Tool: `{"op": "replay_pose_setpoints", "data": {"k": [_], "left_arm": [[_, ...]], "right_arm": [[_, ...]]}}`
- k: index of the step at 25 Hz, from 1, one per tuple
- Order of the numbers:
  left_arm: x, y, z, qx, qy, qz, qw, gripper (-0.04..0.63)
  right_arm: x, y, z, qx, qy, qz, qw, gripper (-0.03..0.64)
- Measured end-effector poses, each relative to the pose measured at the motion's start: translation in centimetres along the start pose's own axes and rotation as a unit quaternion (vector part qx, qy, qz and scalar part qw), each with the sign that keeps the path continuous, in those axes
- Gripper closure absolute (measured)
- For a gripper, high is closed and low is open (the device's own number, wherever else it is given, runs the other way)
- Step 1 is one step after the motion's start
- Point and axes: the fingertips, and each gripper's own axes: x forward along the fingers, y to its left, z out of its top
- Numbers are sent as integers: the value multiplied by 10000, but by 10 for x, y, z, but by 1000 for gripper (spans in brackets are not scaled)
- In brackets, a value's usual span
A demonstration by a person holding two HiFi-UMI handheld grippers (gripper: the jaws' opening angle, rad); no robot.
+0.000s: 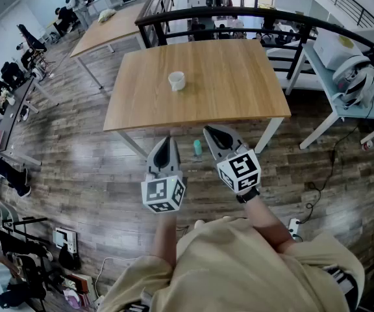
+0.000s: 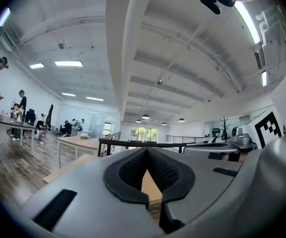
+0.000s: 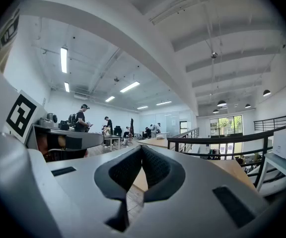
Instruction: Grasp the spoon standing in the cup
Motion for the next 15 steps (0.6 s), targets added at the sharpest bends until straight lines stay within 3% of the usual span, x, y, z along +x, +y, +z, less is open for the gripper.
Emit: {"op": "replay_pose_setpoints", "data": {"k": [15], "left_arm": [[1,-5,3,-19,-84,-10,10000,584]], "right_arm": [[-4,-14,2,164,-167,-231,9995,601]]}}
